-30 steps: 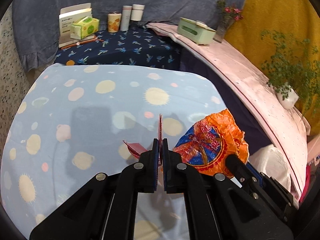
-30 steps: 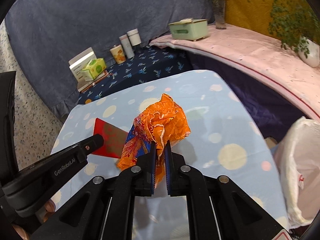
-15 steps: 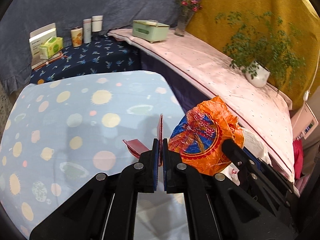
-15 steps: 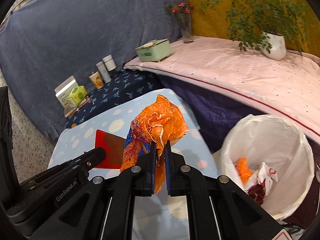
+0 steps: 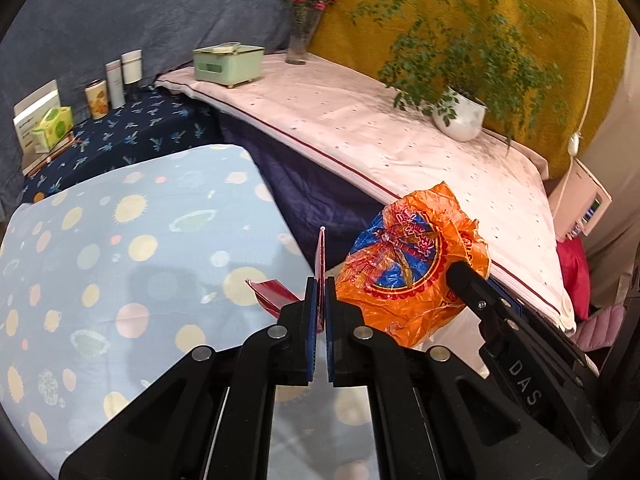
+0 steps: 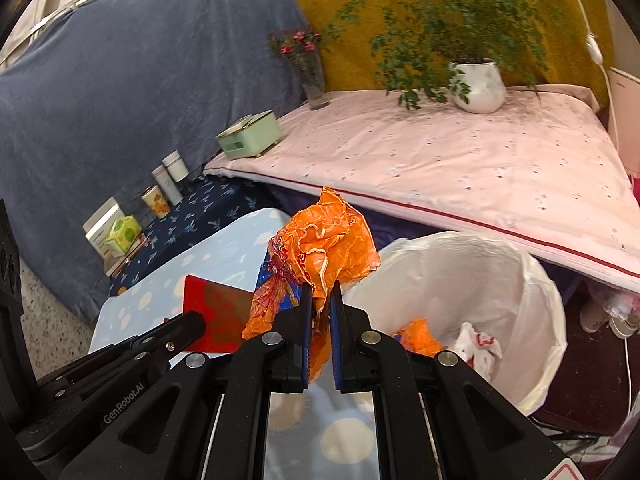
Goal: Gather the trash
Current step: 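Carry the red card with the left tool while the right tool carries the packet, opening both over the bin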
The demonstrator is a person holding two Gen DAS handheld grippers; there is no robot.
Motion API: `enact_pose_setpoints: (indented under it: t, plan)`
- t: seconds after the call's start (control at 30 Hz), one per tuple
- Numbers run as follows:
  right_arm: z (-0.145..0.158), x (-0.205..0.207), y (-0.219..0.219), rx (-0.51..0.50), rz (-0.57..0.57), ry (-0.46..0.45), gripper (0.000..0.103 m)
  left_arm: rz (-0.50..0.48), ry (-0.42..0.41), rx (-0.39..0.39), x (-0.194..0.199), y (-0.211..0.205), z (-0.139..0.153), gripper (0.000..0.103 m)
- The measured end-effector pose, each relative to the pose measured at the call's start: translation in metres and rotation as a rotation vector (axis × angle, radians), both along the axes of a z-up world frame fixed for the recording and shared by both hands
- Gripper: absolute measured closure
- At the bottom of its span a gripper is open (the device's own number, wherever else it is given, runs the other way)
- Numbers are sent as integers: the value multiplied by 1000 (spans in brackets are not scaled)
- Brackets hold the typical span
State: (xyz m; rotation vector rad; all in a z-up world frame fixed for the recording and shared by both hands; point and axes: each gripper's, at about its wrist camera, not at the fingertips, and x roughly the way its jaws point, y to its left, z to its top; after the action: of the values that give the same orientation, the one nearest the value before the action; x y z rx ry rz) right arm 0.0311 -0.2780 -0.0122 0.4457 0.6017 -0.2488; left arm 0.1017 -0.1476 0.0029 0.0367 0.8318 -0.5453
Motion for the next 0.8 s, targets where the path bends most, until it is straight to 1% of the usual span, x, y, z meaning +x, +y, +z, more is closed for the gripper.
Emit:
enact_pose_setpoints:
  t: [0.2, 0.43, 0.6, 0.8]
  plan:
    - [-4, -19, -32, 20, -67, -6, 95, -73, 0, 8, -14, -31, 0, 100]
    - [-10, -38, -60, 37, -130, -1, 95, -154, 27, 8, -26, -62, -5, 100]
    - [-15, -51, -78, 52, -167, -2, 95, -189, 43, 16, -31, -79, -10, 100]
    - [-19, -56, -86, 58, -187, 4, 95, -216, 51, 23, -34, -89, -15, 99]
